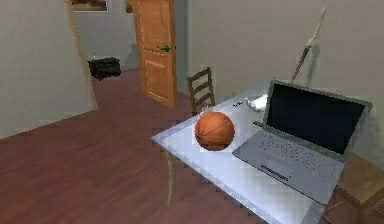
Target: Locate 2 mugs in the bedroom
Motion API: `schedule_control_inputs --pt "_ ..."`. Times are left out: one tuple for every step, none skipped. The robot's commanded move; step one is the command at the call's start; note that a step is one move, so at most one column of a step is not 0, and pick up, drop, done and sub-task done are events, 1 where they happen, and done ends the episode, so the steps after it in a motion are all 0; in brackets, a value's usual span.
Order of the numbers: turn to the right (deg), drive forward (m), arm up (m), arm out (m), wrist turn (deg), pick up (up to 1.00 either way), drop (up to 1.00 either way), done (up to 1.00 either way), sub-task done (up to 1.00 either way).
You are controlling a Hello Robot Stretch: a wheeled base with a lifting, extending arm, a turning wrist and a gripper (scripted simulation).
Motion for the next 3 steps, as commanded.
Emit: schedule_control_inputs --pt "-33.0 0.00 0.00 0.00 0.0 0.00 0.00 0.00 0.00" --pt "0.0 0.10 0.00 0.00 0.0 0.00 0.00 0.00 0.00" --pt "-3.0 0.00 0.00 0.00 0.0 0.00 0.00 0.00 0.00"
